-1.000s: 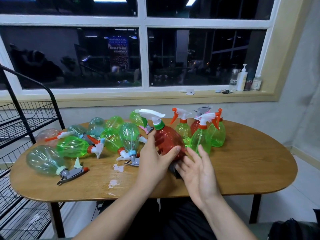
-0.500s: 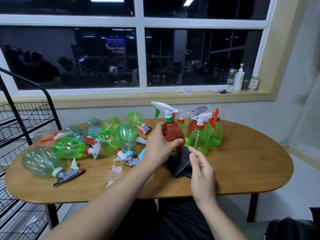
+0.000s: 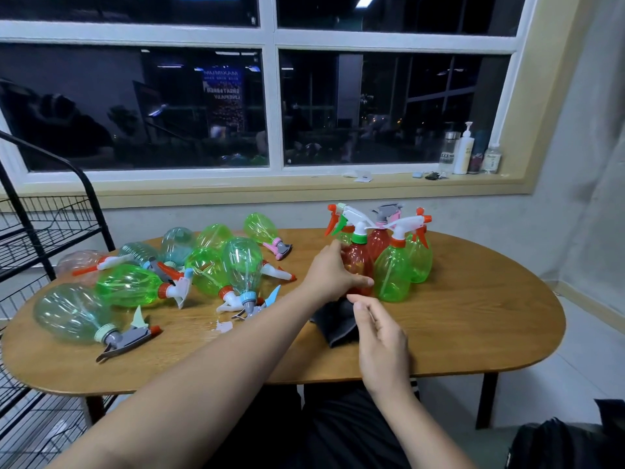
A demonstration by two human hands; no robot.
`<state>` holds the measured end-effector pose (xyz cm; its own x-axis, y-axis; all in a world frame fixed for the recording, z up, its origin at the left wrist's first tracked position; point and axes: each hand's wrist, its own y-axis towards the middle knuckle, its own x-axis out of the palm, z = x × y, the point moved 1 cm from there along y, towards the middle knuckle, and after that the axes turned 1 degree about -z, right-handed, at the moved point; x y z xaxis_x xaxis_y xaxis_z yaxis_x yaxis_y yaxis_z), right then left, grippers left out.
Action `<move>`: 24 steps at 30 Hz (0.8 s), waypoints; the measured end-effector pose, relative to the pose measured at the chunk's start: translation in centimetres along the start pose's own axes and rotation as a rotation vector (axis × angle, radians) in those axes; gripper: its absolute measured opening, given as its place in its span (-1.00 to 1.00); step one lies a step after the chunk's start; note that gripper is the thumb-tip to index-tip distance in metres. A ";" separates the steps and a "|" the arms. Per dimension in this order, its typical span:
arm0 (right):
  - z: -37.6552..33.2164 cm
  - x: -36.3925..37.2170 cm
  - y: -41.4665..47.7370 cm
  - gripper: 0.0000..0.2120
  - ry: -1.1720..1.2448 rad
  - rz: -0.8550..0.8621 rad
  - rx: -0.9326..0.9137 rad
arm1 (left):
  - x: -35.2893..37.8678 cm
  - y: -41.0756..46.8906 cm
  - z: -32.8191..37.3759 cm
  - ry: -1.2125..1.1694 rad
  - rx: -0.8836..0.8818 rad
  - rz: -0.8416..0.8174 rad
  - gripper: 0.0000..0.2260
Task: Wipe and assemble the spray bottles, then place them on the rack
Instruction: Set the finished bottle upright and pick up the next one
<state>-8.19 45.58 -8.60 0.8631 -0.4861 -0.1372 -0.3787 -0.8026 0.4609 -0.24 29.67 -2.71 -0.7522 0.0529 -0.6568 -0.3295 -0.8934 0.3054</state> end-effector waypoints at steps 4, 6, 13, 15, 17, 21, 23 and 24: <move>0.0 0.1 0.1 -0.78 -0.007 -0.008 0.005 | 0.7 0.0 -0.7 -0.008 -0.008 -0.004 -0.12; 0.2 0.1 0.1 -0.78 -0.013 -0.006 0.013 | 0.9 0.1 -0.7 -0.015 -0.001 -0.012 -0.12; 0.1 0.0 0.4 -0.78 -0.029 -0.018 0.028 | 0.9 0.4 -1.0 0.023 -0.006 -0.035 -0.07; 0.3 0.0 0.4 -0.78 -0.041 -0.013 0.024 | 0.4 -0.1 -1.4 0.035 -0.001 -0.035 -0.07; 0.3 0.0 0.4 -0.77 -0.055 -0.017 0.025 | -0.4 -0.8 -1.8 0.069 0.023 -0.026 -0.10; 0.2 0.0 0.3 -0.78 -0.053 -0.016 0.020 | -3.3 -2.7 -2.8 0.205 0.092 -0.022 -0.28; 0.2 0.0 0.3 -0.78 -0.061 -0.021 0.019 | -5.2 -3.7 -3.6 0.261 0.099 0.012 -0.41; 0.2 0.1 0.3 -0.78 -0.064 -0.027 0.025 | -6.1 -4.3 -4.0 0.275 0.096 0.032 -0.48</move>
<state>-8.29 45.26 -8.67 0.8502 -0.4848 -0.2052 -0.3647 -0.8236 0.4344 8.06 31.44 -2.76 -0.5846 -0.1090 -0.8040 -0.3705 -0.8457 0.3841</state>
